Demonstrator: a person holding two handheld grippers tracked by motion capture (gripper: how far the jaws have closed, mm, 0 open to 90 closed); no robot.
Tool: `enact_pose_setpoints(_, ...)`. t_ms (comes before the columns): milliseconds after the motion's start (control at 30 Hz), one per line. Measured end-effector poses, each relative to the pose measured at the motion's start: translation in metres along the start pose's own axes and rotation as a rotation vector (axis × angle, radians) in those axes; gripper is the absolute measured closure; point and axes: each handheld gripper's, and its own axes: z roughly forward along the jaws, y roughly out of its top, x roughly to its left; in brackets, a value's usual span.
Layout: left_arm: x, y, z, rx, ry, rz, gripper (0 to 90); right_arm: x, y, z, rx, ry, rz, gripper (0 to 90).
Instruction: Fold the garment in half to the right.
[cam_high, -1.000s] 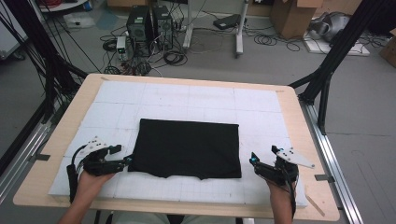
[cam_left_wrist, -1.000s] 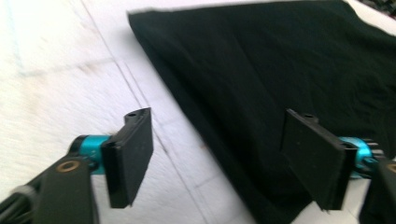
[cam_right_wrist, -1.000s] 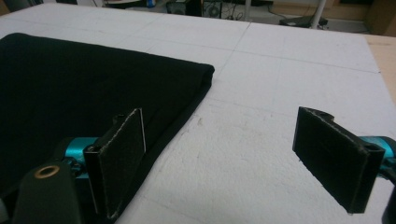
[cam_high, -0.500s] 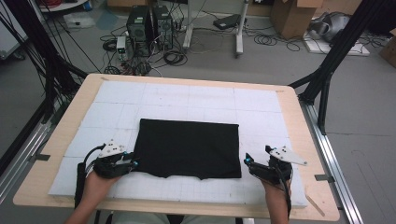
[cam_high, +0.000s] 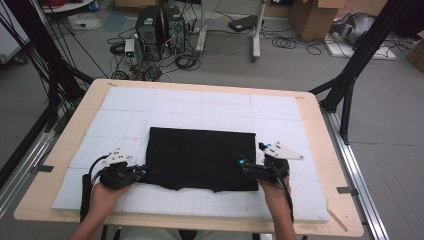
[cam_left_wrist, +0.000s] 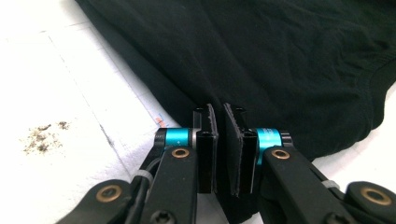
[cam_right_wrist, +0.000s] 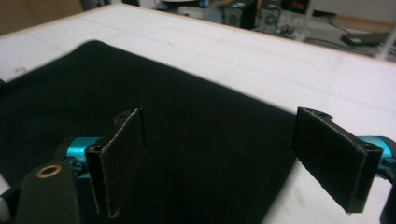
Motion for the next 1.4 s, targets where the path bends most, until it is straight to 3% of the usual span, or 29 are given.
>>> enact_pose_setpoints(133,0.002,0.0,0.0,0.0,-0.01,-0.013,83.9,0.016,0.023,0.033,0.004,0.082,-0.021,17.0)
enact_pose_setpoints(300,0.003,0.001,-0.001,0.0,-0.016,-0.016,84.1,0.036,0.056,0.069,0.001,0.197,-0.074,26.6)
enact_pose_setpoints(633,0.005,0.002,-0.006,-0.032,-0.048,-0.048,84.0,0.065,0.097,0.129,0.043,0.304,-0.127,26.5)
enact_pose_setpoints(800,0.005,0.002,-0.007,-0.04,-0.049,-0.055,84.0,0.082,0.114,0.161,0.098,0.361,-0.17,29.8)
enact_pose_setpoints(1133,0.006,0.002,-0.008,-0.044,-0.059,-0.062,84.1,0.12,0.12,0.229,0.249,0.432,-0.245,37.7)
enact_pose_setpoints(1400,0.007,0.002,-0.008,-0.04,-0.068,-0.072,84.1,0.139,0.103,0.272,0.367,0.42,-0.277,43.2)
